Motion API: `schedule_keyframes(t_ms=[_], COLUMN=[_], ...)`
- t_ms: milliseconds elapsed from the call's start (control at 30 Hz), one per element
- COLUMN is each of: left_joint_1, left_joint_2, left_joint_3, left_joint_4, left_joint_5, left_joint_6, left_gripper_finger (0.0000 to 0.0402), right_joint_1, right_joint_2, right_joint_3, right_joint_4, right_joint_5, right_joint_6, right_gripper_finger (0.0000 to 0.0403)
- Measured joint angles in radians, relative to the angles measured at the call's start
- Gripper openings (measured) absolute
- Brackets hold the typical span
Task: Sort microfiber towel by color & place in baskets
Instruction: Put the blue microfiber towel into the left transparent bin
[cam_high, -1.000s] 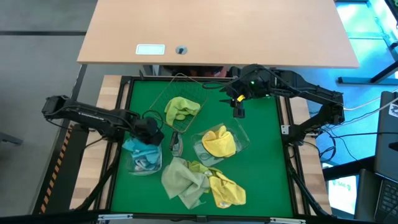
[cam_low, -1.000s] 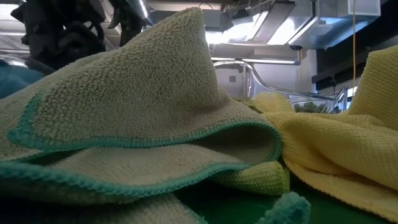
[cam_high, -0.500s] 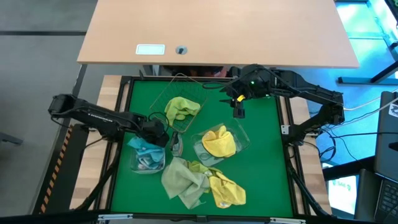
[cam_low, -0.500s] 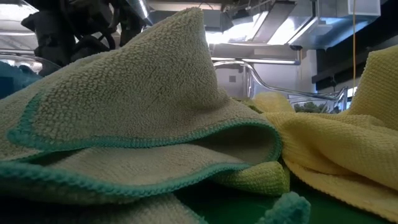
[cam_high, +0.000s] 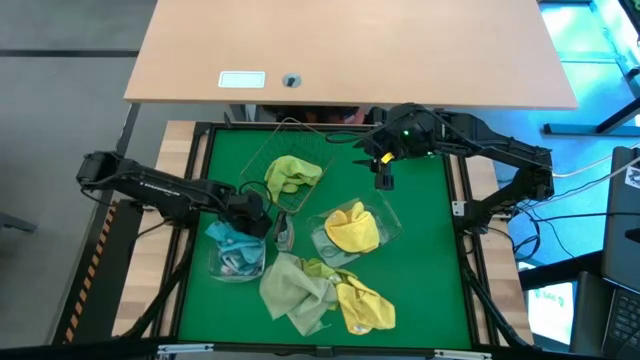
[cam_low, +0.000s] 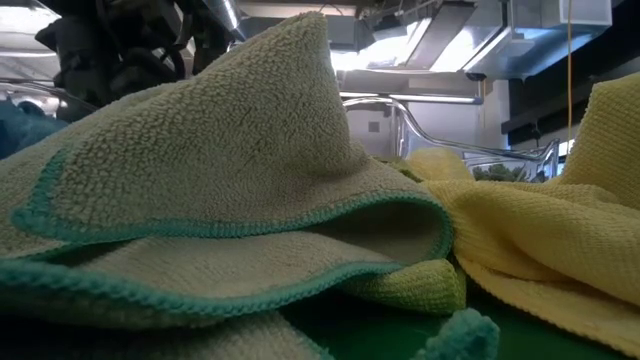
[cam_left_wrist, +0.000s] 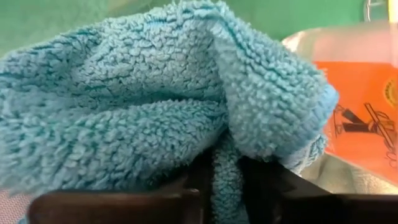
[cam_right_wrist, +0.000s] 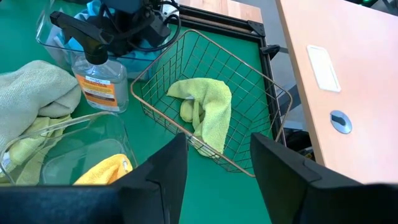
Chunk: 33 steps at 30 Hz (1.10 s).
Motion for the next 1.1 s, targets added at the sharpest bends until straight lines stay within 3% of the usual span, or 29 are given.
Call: schedule_keyframes(t_ms=[267, 1100], left_joint_1=[0.000, 0.003], left_joint_2=[-0.030, -0.301], left_joint_3=[-0.002, -0.002], left_joint_4=[-0.001, 0.002], left_joint_5=[0.049, 0.066], left_joint_6=[0.001, -0.041], left_gripper_finger=[0.0109, 0.0110], right_joint_1=[0.000, 0.000], right_joint_2=[0.000, 0.000], right_joint_3=[0.000, 0.000], right_joint_4=[-0.005, -0.005], right_joint_5=[0.000, 0.000], right_joint_6=[0.000, 0.000], right_gripper_finger=[0.0172, 0.0172])
